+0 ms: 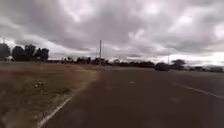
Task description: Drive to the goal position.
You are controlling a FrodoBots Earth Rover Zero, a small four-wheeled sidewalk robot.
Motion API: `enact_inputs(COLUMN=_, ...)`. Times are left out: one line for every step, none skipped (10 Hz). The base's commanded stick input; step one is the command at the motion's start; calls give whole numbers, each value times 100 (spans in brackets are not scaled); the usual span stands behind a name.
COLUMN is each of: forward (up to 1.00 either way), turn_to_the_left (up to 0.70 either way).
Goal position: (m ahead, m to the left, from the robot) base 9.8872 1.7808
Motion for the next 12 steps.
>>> enact_inputs(forward=85, turn_to_the_left=-29)
enact_inputs(forward=85, turn_to_the_left=0)
enact_inputs(forward=85, turn_to_the_left=0)
enact_inputs(forward=85, turn_to_the_left=0)
enact_inputs(forward=85, turn_to_the_left=0)
enact_inputs(forward=85, turn_to_the_left=0)
enact_inputs(forward=85, turn_to_the_left=0)
enact_inputs(forward=85, turn_to_the_left=0)
enact_inputs(forward=85, turn_to_the_left=-12)
enact_inputs(forward=85, turn_to_the_left=-26)
enact_inputs(forward=85, turn_to_the_left=0)
enact_inputs(forward=85, turn_to_the_left=0)
